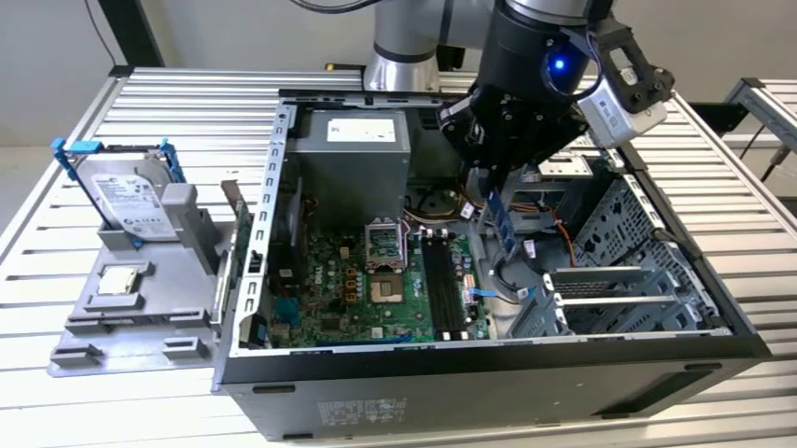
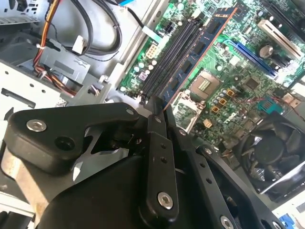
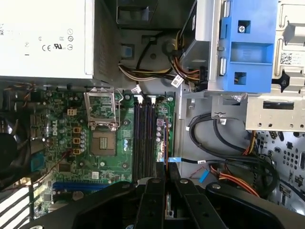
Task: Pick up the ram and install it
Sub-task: 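Insert the ram into the slot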
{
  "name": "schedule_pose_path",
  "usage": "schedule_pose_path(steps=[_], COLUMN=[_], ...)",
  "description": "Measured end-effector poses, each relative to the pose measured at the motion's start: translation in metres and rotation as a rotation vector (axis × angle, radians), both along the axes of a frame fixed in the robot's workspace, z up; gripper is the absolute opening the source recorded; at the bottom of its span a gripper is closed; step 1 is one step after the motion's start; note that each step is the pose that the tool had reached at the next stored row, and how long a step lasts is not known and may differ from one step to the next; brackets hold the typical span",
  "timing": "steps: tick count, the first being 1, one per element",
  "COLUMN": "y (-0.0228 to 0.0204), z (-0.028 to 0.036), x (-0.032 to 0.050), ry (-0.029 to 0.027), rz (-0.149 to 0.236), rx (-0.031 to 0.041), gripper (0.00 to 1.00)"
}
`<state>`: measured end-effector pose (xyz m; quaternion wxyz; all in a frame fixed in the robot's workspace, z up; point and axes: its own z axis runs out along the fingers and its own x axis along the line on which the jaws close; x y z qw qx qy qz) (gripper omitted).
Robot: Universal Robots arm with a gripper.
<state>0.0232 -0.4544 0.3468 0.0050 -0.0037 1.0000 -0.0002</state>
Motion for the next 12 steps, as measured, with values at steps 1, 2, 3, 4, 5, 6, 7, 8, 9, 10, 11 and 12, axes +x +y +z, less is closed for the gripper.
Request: schedule_pose_path(steps=[1, 2, 3, 4, 5, 6, 7, 8, 9, 10, 11, 12], y=[0.0, 0.0, 0.0, 0.0, 0.0001, 0.0002, 0.0003, 0.0005, 0.0007, 0.0008, 0.0008, 0.0009], z=[-0.0017, -0.0035, -0.0053, -0.0072, -0.009, -0.0109, -0.0128, -0.0145, -0.0163, -0.0181, -0.02, -0.0218], x=[0.0001, 0.0002, 0.0002, 0.0003, 0.0004, 0.0004, 0.0004, 0.0005, 0.0005, 0.0005, 0.0004, 0.0004], ry=[0.0, 0.0, 0.0, 0.0, 0.0001, -0.0001, -0.0003, -0.0005, -0.0008, -0.001, -0.0011, -0.0013], rz=[-0.002, -0.003, -0.004, -0.004, -0.004, -0.004, -0.003, -0.002, -0.001, 0.001, 0.002, 0.002], rx=[-0.0001, -0.0001, -0.0001, 0.0, 0.0, -0.0001, 0.0001, 0.0, -0.0001, 0.0, -0.0001, 0.0], gripper=[0.0, 0.0, 0.0, 0.0, 0.0, 0.0, 0.0, 0.0, 0.0, 0.0, 0.0, 0.0])
